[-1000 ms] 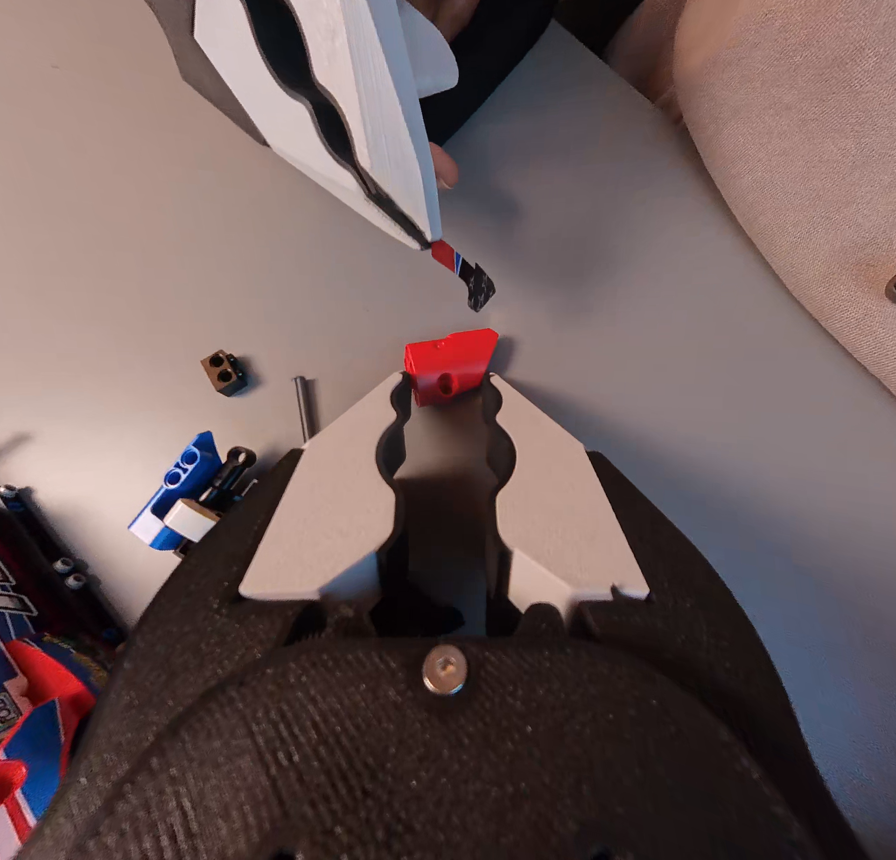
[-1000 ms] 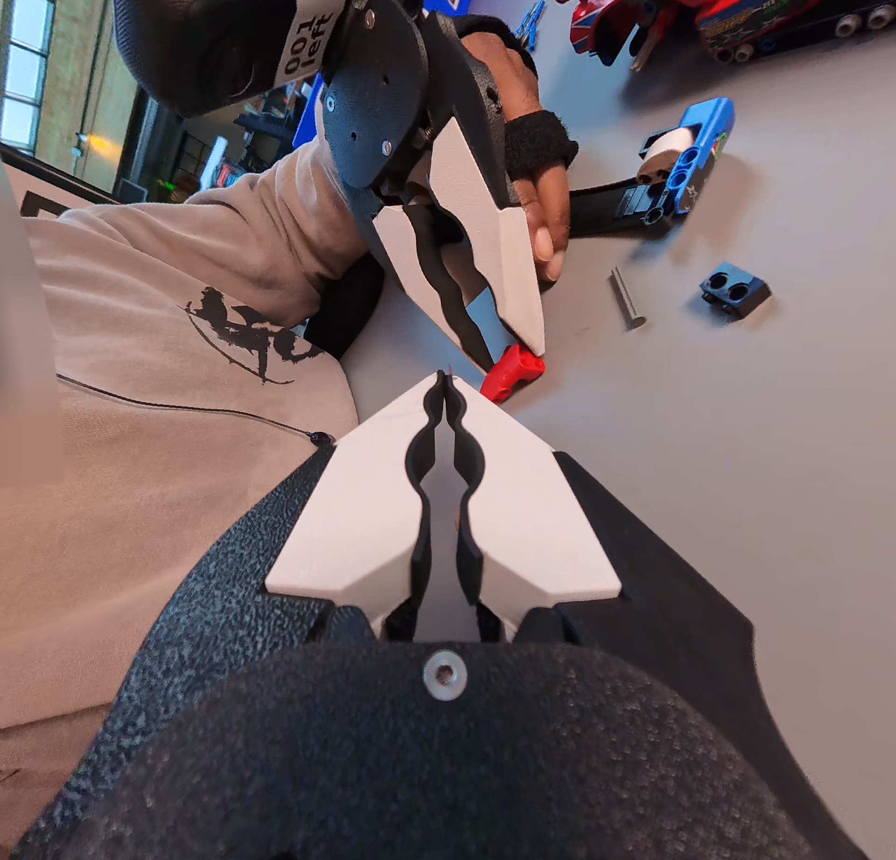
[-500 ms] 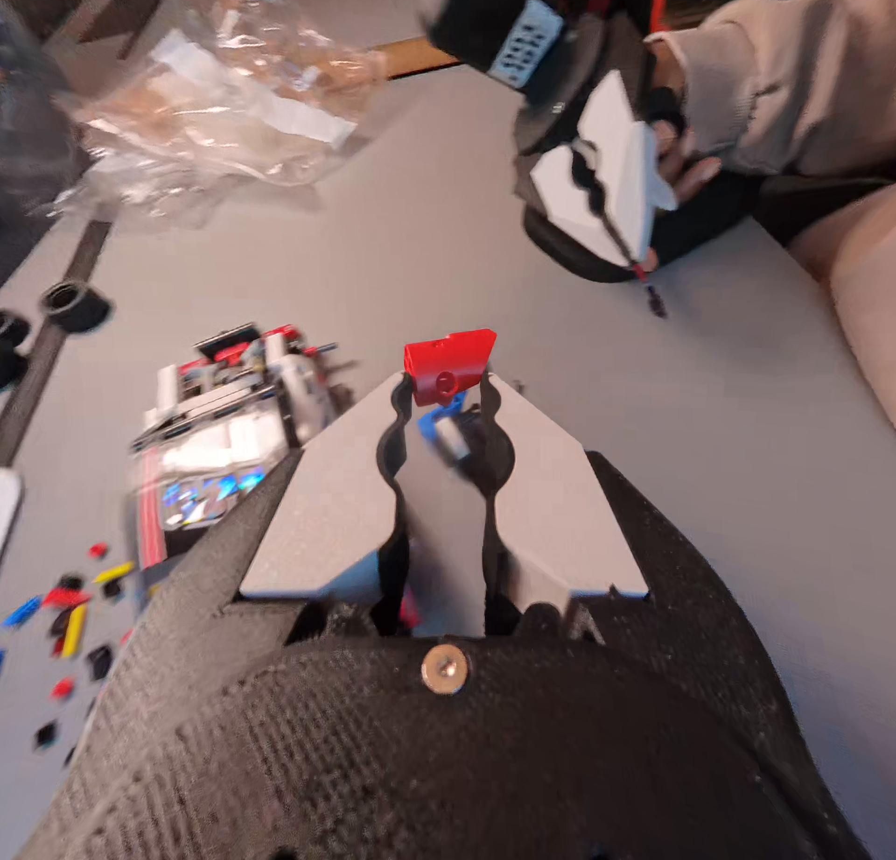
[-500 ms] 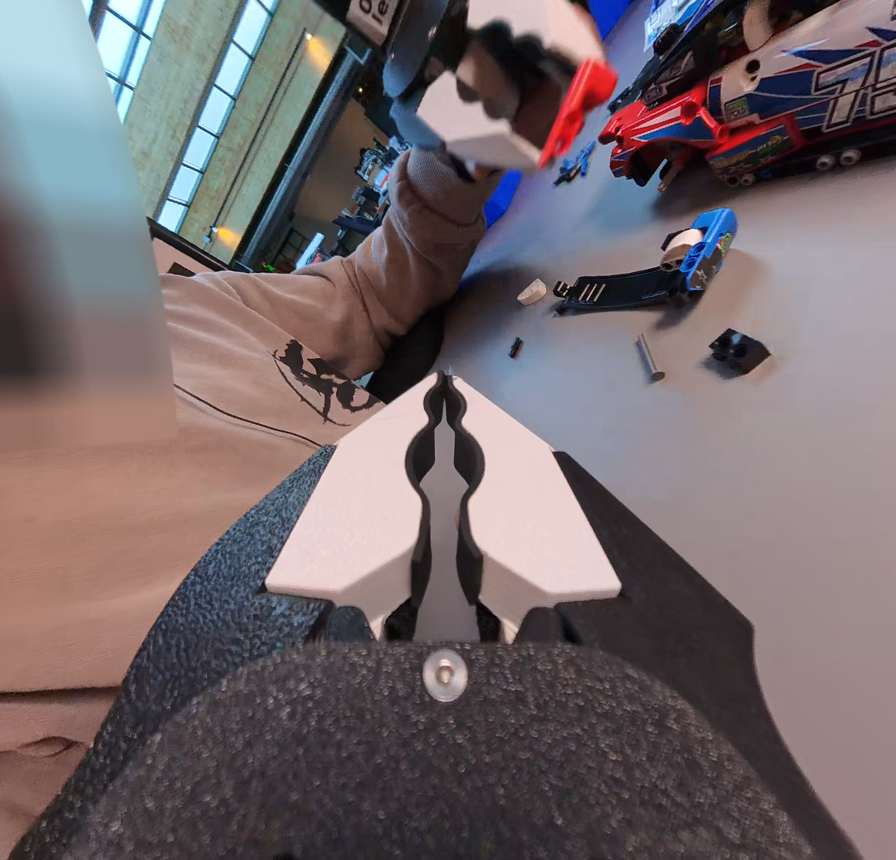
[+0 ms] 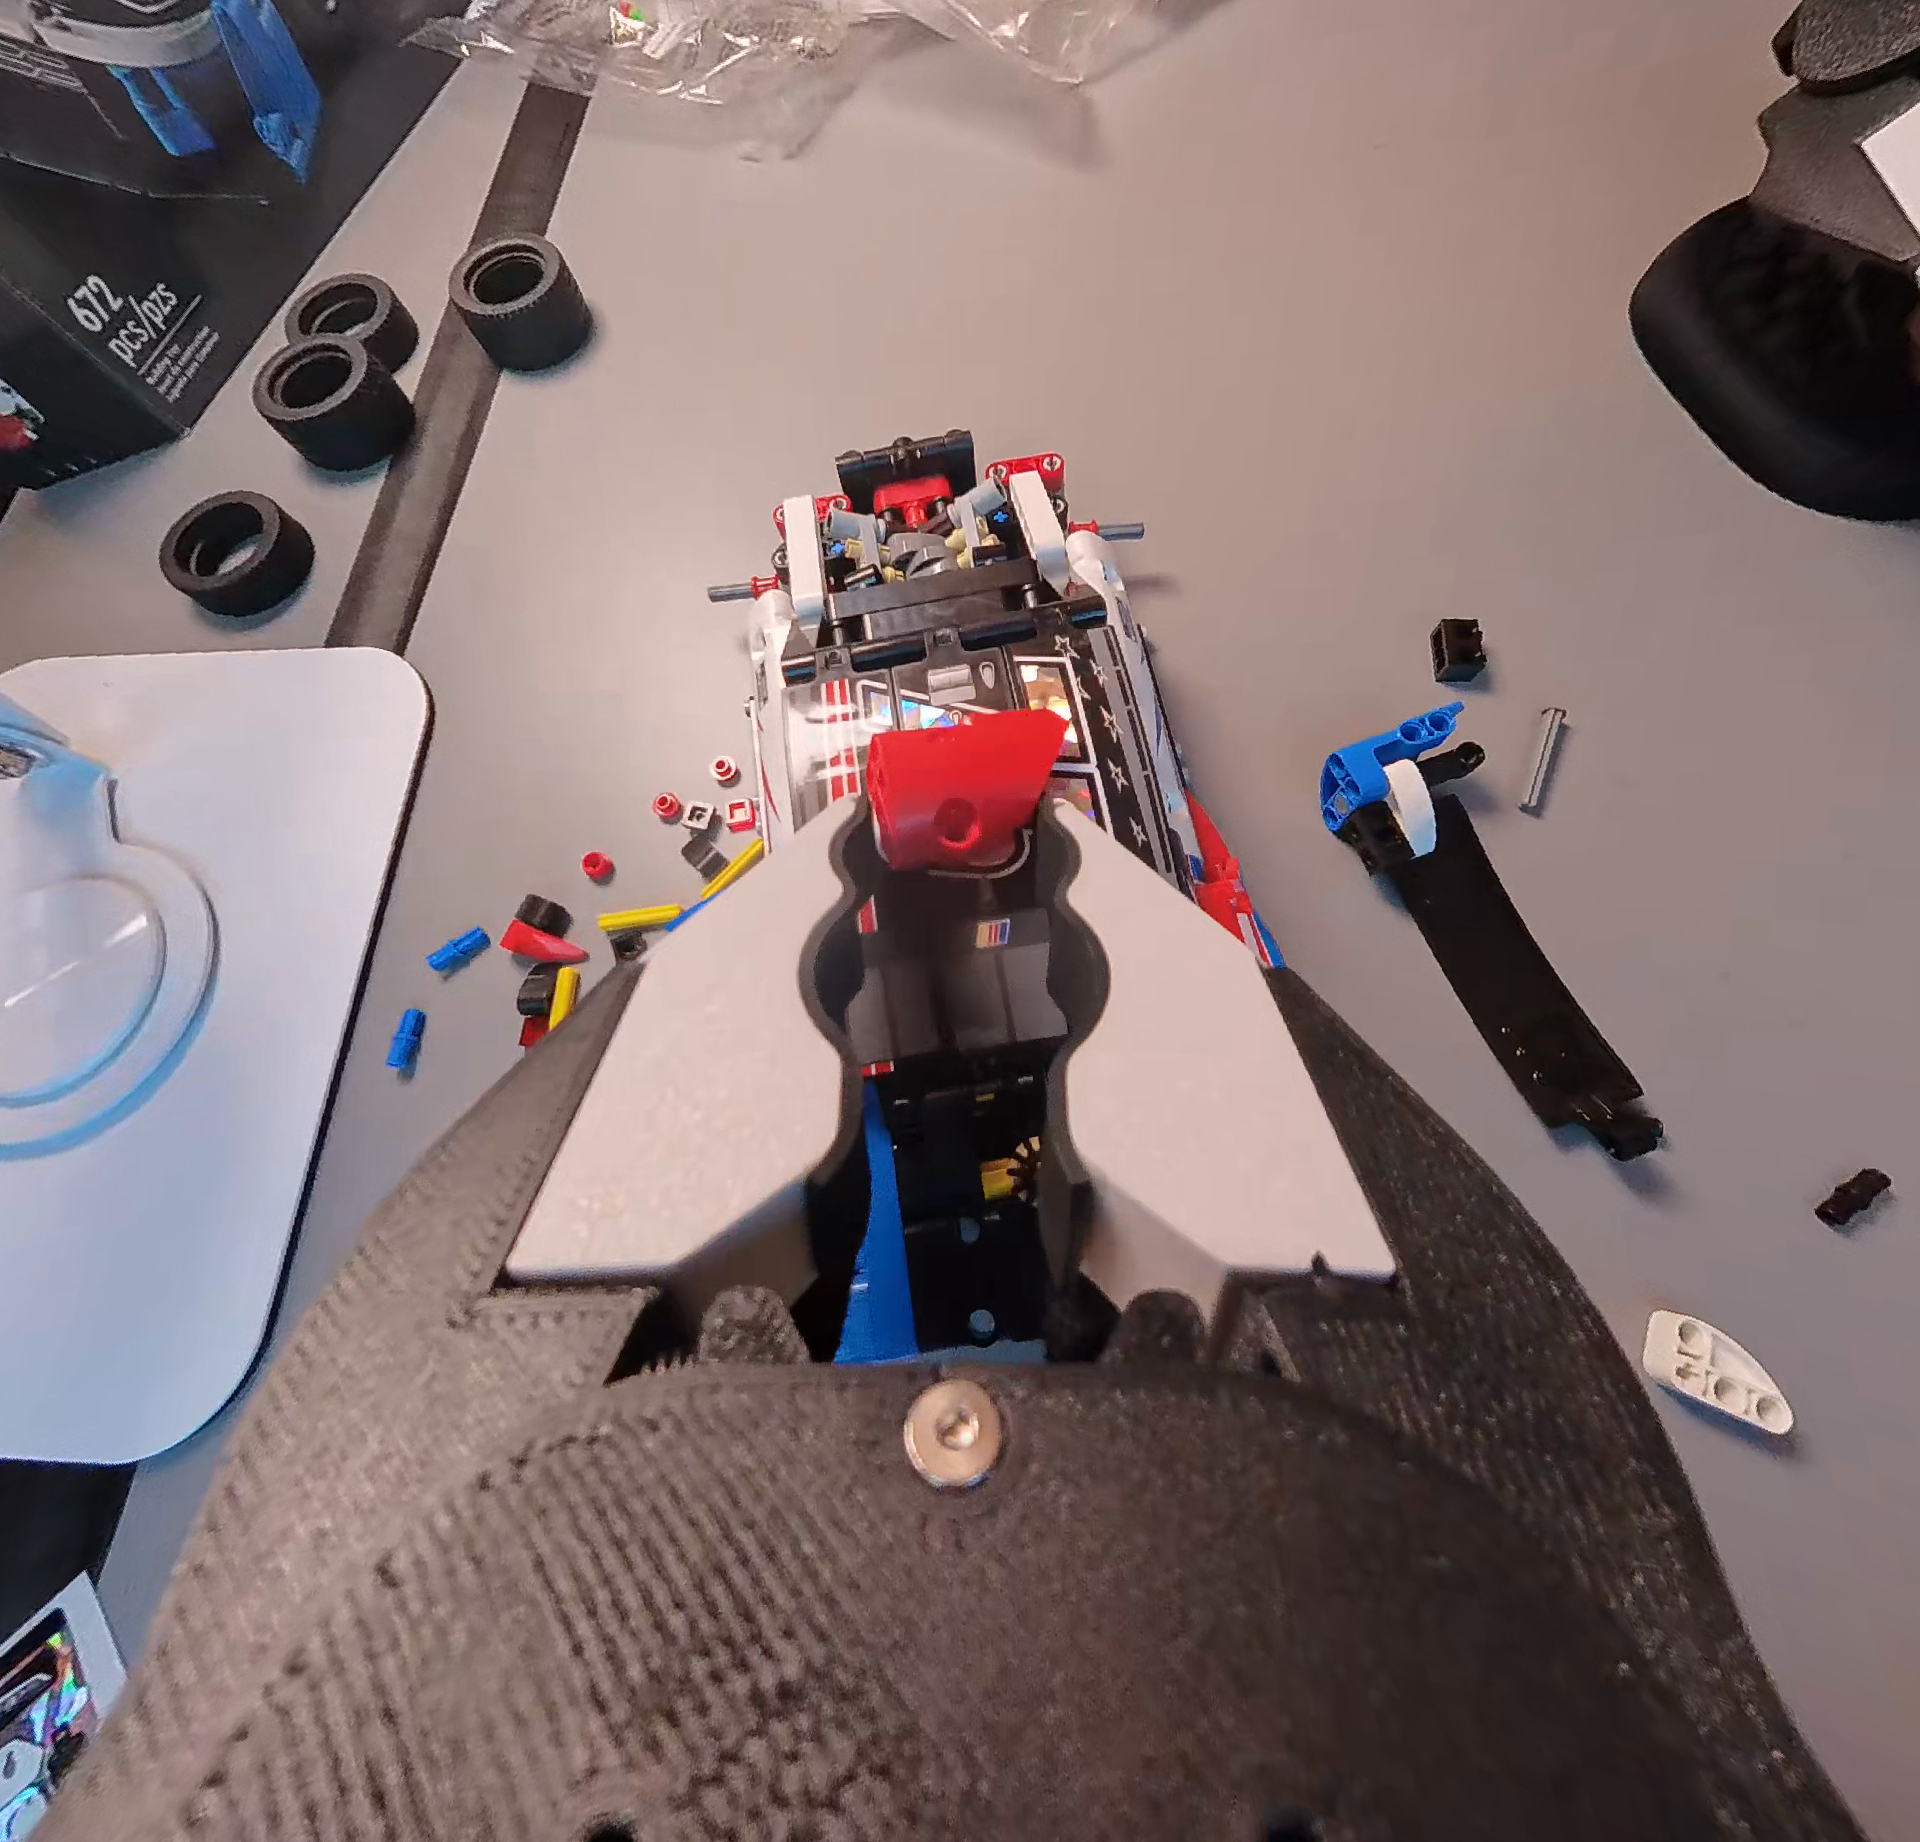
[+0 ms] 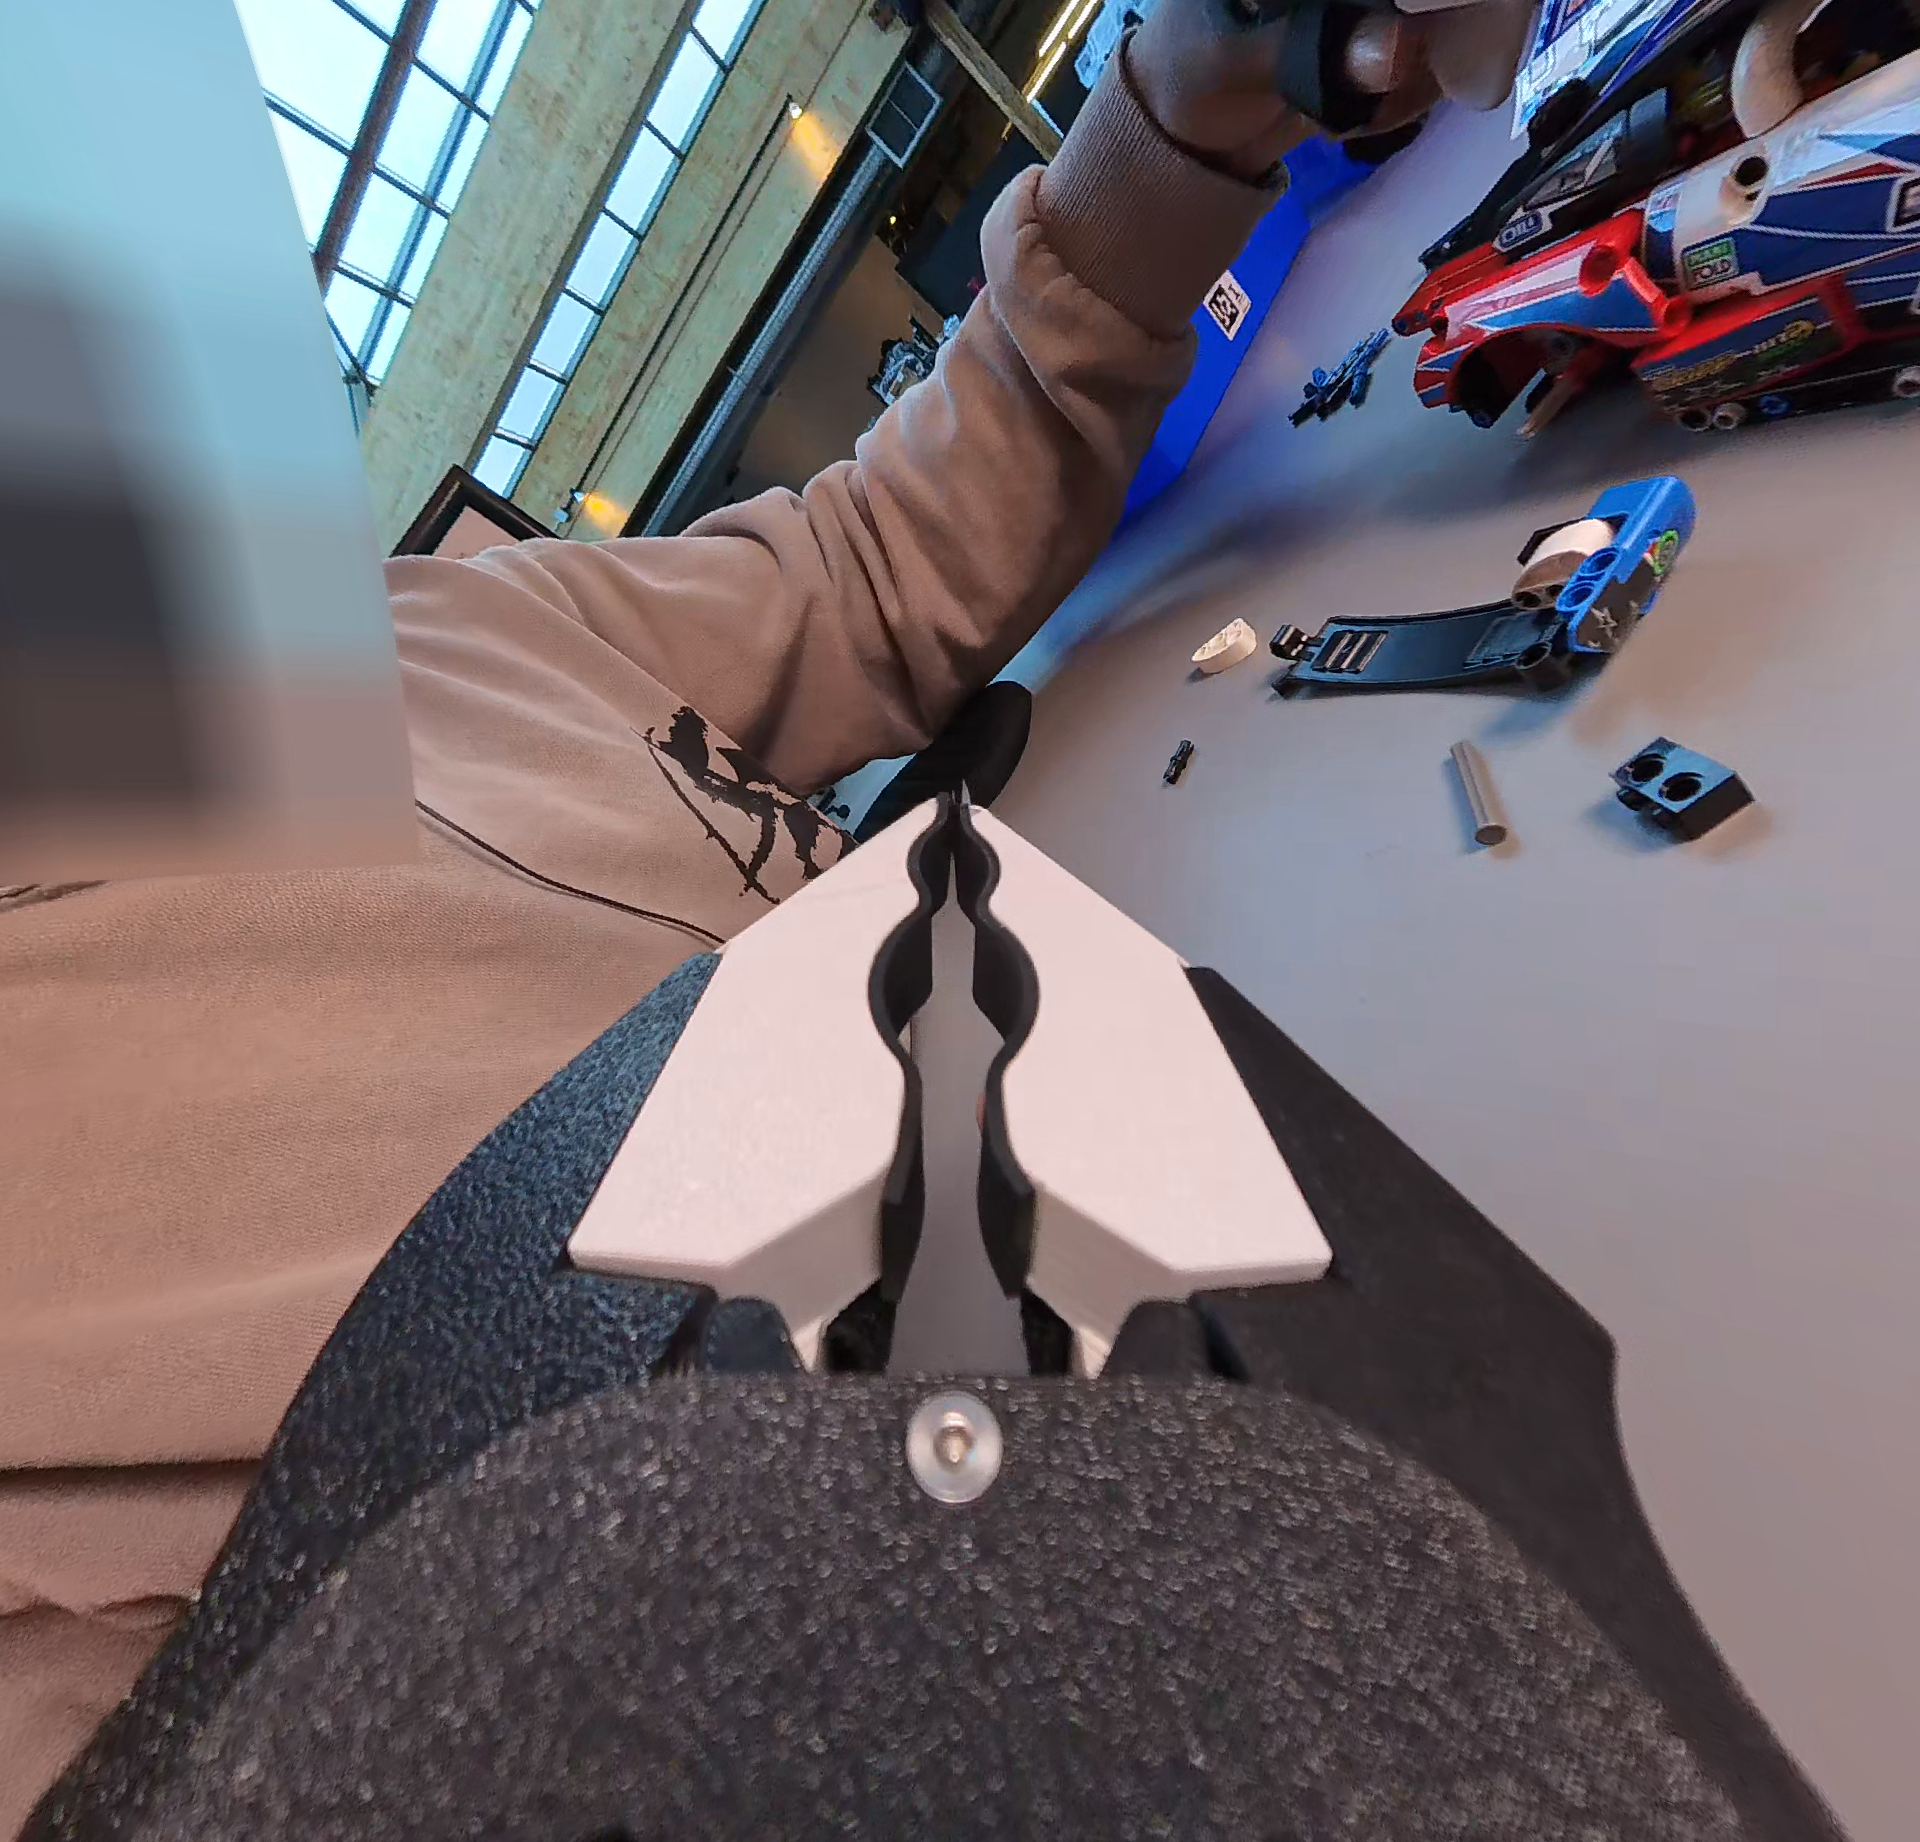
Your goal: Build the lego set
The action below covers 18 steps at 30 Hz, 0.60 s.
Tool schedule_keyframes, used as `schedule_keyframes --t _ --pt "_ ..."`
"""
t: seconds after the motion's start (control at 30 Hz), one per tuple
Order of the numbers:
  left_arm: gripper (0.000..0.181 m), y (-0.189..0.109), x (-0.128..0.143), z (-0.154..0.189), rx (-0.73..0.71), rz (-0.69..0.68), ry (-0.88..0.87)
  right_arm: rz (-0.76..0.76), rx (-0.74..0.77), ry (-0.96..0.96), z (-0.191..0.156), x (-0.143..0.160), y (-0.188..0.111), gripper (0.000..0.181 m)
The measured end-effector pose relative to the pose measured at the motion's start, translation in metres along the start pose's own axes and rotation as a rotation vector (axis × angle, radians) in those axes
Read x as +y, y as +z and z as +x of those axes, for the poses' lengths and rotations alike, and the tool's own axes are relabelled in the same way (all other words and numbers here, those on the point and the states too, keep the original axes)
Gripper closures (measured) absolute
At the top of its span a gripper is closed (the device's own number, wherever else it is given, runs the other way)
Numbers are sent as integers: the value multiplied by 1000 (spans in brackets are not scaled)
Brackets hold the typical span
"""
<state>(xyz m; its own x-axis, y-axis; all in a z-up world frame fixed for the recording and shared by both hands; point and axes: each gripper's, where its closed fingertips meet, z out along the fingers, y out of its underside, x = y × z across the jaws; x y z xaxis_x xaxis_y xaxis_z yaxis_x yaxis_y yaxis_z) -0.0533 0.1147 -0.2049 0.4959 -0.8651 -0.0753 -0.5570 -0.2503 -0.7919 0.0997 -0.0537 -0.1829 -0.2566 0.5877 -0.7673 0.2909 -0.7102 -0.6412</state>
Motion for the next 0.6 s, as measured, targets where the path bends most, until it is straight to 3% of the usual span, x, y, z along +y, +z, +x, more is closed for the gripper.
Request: schedule_keyframes --t 0.13,0.37,0.6 --pt "133 -4 -4 -2 1 28 -37 4 -13 0 -1 0 -1 181" --pt "85 -1 7 9 -36 -4 -162 18 -27 -12 -4 -2 -2 181" --pt "100 10 18 5 -39 -94 -67 23 -24 -39 -6 -1 -3 181"
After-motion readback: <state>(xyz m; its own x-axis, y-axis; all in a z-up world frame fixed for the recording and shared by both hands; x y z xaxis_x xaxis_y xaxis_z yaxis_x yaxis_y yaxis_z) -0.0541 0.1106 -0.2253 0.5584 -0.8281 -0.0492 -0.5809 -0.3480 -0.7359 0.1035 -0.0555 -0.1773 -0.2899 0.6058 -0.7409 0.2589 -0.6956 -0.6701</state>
